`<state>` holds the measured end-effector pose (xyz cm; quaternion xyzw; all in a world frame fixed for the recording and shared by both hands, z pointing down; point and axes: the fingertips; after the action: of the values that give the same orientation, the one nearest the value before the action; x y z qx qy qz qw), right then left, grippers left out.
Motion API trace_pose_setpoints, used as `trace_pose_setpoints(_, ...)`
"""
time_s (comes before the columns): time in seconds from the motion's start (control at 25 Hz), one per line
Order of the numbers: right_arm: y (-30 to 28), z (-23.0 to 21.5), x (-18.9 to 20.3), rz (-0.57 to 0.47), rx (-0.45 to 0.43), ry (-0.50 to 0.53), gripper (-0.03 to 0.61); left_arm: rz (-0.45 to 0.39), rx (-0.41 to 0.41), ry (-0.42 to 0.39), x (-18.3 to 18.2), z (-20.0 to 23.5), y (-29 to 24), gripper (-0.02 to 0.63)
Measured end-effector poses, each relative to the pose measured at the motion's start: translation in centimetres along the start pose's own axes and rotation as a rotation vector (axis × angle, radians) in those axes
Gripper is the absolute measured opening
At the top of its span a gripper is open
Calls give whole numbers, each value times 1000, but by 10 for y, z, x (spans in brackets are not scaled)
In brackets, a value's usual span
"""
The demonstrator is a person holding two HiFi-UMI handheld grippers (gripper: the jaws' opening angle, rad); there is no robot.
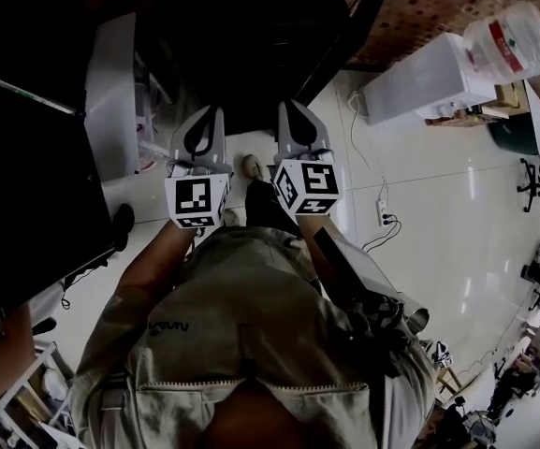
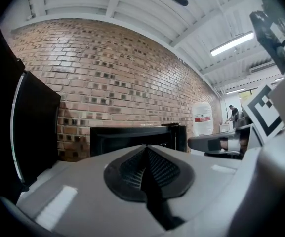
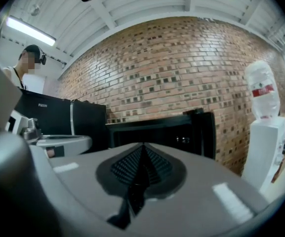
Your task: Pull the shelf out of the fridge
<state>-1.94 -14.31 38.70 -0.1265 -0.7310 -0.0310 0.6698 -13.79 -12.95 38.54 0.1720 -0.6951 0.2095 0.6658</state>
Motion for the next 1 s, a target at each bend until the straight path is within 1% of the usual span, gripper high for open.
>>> trace_pose_setpoints(0.04, -8, 0, 5, 4, -7, -13, 5, 4, -4, -4, 5, 3, -5, 5)
trace_pose_setpoints(0.12, -26, 2, 13, 19, -31, -52, 40, 21, -20, -13, 13, 12, -16, 6)
trace_pose_setpoints(0.16, -37, 3, 18, 30, -44, -79, 46, 29, -30, -17, 16, 17, -23, 6)
trace_pose_setpoints(0.28, -73, -1, 31, 75, -70, -174, 57, 52, -65, -17, 25, 34, -51, 6)
trace_pose_setpoints(0.48, -131, -7, 60, 148, -84, -339, 57, 101, -88, 5, 46, 58, -93, 6)
trace_pose_setpoints(0.56, -148, -9, 75, 182, -85, -419, 73, 134, -88, 10, 60, 64, -102, 6)
trace_pose_setpoints(0.68, -168, -14, 96, 221, -88, -567, 76, 183, -88, 10, 78, 69, -113, 6)
trace_pose_setpoints(0.84, -188, -28, 110, 222, -90, -774, 98, 225, -77, -4, 89, 68, -127, 6)
trace_pose_setpoints(0.92, -197, -33, 111, 205, -88, -844, 101, 237, -75, -8, 91, 68, -130, 6)
trace_pose_setpoints(1.0, -204, -37, 111, 194, -84, -887, 104, 246, -80, -5, 93, 70, -131, 6)
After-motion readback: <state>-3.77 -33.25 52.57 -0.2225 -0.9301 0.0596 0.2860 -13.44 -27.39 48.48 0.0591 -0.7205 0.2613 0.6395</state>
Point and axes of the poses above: the fingertips, and each gripper's own axes: y backward along the fingers, z to its left, x out of its underside, and after that the axes turned 8 degrees about x, right-handed
